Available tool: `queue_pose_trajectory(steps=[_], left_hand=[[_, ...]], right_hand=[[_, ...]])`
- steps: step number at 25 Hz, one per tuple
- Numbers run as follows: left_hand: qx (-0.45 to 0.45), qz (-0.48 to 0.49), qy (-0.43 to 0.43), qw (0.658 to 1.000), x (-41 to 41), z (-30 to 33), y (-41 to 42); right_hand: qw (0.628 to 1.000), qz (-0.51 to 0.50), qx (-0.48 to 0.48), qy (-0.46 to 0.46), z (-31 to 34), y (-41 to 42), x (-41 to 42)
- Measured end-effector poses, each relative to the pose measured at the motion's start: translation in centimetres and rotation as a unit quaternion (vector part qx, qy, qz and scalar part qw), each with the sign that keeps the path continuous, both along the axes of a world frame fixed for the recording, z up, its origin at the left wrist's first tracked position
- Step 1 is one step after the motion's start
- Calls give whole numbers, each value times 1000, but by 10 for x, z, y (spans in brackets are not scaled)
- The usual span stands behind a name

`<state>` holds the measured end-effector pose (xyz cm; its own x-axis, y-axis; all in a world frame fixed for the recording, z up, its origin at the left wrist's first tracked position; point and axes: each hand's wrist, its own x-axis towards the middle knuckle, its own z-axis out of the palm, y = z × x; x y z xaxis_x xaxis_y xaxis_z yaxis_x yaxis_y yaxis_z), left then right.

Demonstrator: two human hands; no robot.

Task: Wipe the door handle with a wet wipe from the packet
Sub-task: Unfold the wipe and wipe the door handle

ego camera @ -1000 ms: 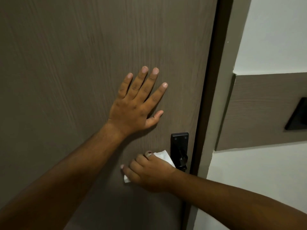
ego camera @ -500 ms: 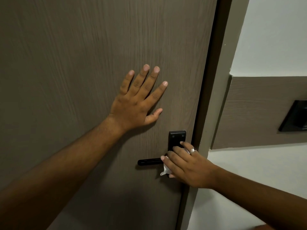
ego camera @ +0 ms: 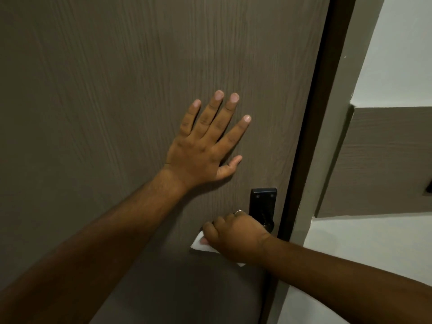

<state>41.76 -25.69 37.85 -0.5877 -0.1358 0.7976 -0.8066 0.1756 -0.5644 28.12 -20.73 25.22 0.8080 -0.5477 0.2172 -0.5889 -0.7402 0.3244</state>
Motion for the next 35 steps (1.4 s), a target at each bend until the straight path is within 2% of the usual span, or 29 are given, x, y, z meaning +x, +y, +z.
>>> queue_pose_trajectory(steps=[4, 6, 8, 14, 20, 26, 28, 31, 34, 35], left_hand=[[-7, 4, 3, 1000, 3, -1, 3], [-6, 5, 6, 1000, 6, -2, 3], [-11, 2, 0, 1000, 4, -2, 3], [-15, 2, 3, 1000, 3, -2, 2], [-8, -4, 4, 1000, 3, -1, 1], [-3, -10, 2, 1000, 3, -2, 2], [0, -15, 1, 1000, 2, -2, 1], [2, -14, 1, 1000, 3, -2, 1], [17, -6, -1, 1000, 2, -3, 9], [28, -8, 3, 1000, 0, -1, 14]], right_hand=[[997, 47, -57, -7, -1, 7, 44], [989, 60, -120, -54, -3, 8, 48], [978, 63, -165, -115, 0, 8, 32], [960, 21, -259, -106, 9, 6, -60], [979, 44, -192, -51, -2, 8, -72], [989, 27, -142, -20, -4, -1, -35], [994, 9, -108, 5, -2, -1, -29], [1000, -15, -15, -21, -1, 5, -6], [999, 1, -40, -24, 1, 17, 30], [997, -11, -59, -50, 3, 21, 39]])
